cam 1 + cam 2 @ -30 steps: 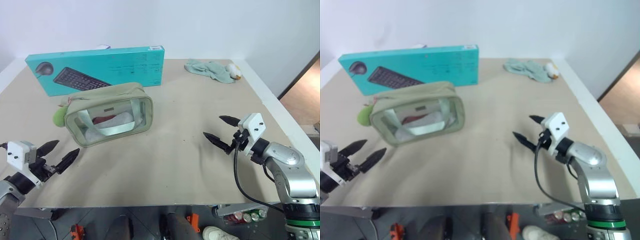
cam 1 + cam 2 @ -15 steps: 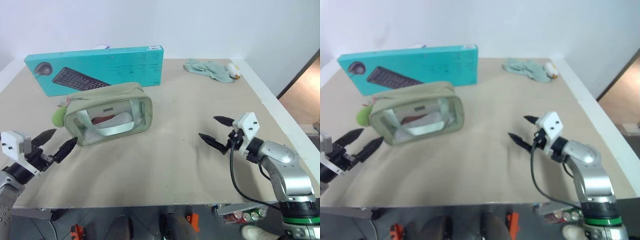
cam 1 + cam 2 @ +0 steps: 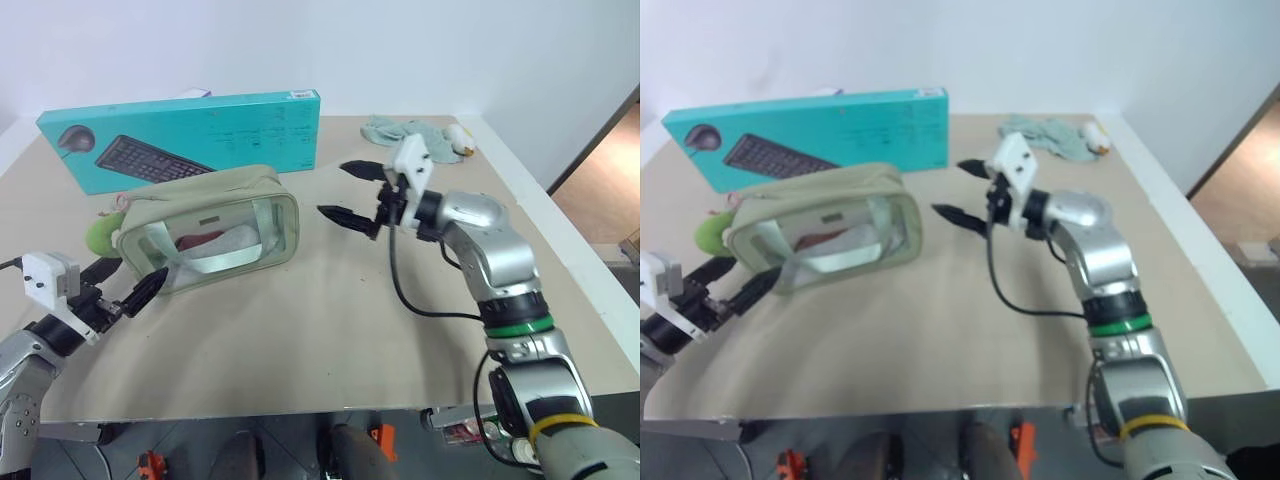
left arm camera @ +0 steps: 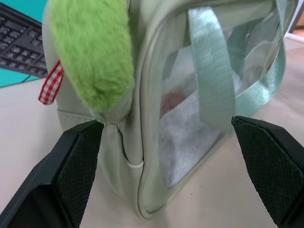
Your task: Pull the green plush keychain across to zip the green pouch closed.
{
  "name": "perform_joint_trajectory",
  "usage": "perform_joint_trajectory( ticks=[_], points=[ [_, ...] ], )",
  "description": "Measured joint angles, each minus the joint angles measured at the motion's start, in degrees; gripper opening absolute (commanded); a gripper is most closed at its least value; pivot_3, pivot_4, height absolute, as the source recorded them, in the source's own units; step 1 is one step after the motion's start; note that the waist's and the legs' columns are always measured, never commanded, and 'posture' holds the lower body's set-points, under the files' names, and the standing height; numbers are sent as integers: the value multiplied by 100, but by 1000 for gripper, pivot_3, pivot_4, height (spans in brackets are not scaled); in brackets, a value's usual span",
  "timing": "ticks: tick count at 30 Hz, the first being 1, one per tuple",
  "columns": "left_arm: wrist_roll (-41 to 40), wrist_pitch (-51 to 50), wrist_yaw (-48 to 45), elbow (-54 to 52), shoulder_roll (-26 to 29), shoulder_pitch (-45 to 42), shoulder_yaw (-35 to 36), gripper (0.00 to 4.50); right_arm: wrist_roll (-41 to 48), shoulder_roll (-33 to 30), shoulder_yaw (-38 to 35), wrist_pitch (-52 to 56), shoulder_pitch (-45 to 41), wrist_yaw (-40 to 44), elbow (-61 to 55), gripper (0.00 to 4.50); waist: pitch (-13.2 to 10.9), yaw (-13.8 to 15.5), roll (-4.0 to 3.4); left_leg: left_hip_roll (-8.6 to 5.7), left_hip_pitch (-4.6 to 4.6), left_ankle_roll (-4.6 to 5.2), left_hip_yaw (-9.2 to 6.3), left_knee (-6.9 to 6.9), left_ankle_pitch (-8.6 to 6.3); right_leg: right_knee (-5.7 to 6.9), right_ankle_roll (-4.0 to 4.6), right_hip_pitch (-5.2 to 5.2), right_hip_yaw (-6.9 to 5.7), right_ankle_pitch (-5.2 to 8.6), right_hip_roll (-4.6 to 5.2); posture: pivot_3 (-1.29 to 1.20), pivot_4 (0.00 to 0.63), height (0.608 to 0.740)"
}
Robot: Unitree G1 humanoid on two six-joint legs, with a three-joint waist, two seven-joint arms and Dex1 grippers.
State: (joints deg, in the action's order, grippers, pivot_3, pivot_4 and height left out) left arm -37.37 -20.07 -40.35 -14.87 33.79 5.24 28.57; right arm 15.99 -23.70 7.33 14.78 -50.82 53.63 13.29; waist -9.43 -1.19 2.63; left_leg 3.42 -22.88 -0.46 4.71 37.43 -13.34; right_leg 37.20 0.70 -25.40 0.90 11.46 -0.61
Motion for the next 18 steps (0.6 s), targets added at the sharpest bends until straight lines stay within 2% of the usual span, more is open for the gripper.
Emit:
perform_joint_trajectory(
  ticks=[10, 13, 18],
  points=[
    [78, 26, 111, -23, -140, -15, -126, 4474, -338, 678, 349, -453, -645, 392, 1368, 4471, 0, -1, 0, 7, -1, -2, 4, 2, 0, 1, 11, -3, 1, -10, 2, 0, 150, 740],
    [35, 30, 63, -42, -139, -10, -123, 4500, -448, 855, 381, -562, -921, 471, 1912, 3668, 0, -2, 0, 15, 0, -2, 6, 2, 0, 1, 18, -5, 0, -12, -1, 0, 150, 740],
    [-44, 29, -28, -103, -126, 22, -113, 4500, -589, 964, 378, -849, -1170, 513, 2531, 1984, 0, -3, -1, 20, 0, -3, 3, 0, -1, 1, 25, -5, -2, -9, -1, 0, 150, 740]
  ],
)
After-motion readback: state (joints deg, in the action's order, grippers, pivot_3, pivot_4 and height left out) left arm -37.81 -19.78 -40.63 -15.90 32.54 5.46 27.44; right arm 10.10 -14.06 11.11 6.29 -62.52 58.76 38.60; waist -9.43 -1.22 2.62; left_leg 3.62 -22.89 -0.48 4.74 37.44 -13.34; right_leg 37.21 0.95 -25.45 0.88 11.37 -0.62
